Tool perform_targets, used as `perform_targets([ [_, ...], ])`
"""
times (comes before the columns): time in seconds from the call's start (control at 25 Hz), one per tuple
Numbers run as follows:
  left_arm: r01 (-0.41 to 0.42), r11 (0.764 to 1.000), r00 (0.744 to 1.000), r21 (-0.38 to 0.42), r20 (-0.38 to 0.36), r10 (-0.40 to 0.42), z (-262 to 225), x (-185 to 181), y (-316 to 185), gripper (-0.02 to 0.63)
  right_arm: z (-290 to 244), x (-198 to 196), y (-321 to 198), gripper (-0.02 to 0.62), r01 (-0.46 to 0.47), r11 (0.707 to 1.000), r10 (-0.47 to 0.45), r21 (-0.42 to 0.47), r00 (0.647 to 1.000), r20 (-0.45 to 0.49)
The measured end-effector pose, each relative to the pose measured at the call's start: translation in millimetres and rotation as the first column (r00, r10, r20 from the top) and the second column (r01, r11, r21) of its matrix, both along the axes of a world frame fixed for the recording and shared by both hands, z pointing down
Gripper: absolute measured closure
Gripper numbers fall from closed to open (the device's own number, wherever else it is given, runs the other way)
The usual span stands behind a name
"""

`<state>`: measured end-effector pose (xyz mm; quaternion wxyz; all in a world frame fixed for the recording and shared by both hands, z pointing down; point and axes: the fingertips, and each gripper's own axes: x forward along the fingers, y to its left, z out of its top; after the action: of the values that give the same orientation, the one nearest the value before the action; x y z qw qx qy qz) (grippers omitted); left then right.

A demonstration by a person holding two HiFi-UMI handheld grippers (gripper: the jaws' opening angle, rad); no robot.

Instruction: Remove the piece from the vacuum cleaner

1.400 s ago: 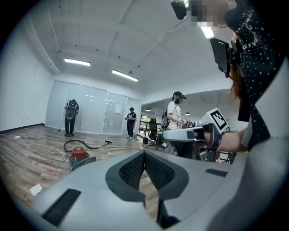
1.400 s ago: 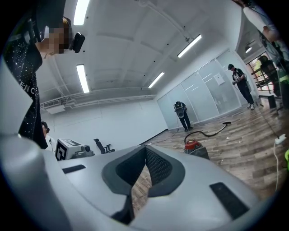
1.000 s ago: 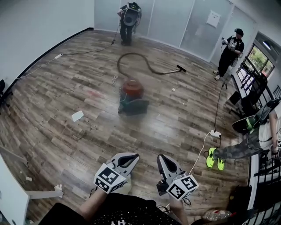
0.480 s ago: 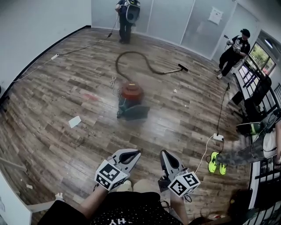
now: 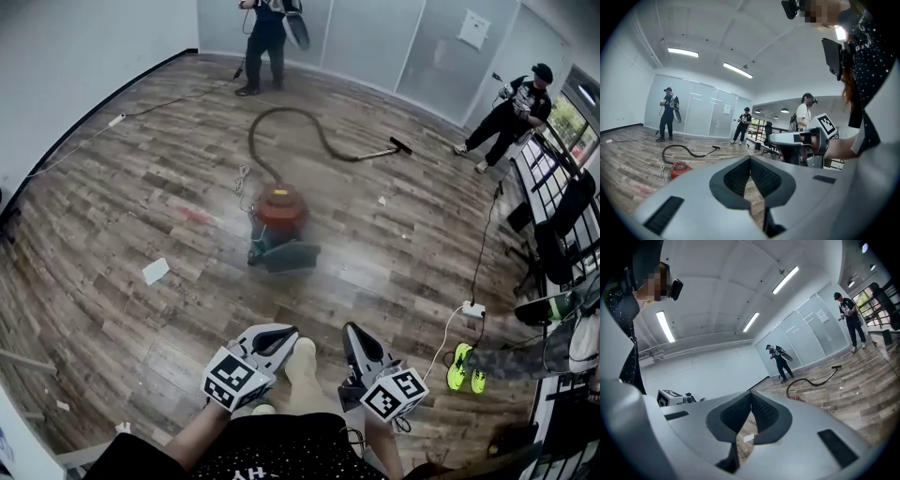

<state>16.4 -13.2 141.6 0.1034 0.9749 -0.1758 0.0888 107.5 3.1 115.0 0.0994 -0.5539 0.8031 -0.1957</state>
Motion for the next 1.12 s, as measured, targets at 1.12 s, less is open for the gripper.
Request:
perform_targets([
  [1.12, 0.151, 0.988, 0.988, -0.030, -0.035, -0.152, 18, 93, -291, 0.597, 25, 125, -299, 0.583, 0.217, 0.975, -0.215, -0.046, 0.976, 0.036],
])
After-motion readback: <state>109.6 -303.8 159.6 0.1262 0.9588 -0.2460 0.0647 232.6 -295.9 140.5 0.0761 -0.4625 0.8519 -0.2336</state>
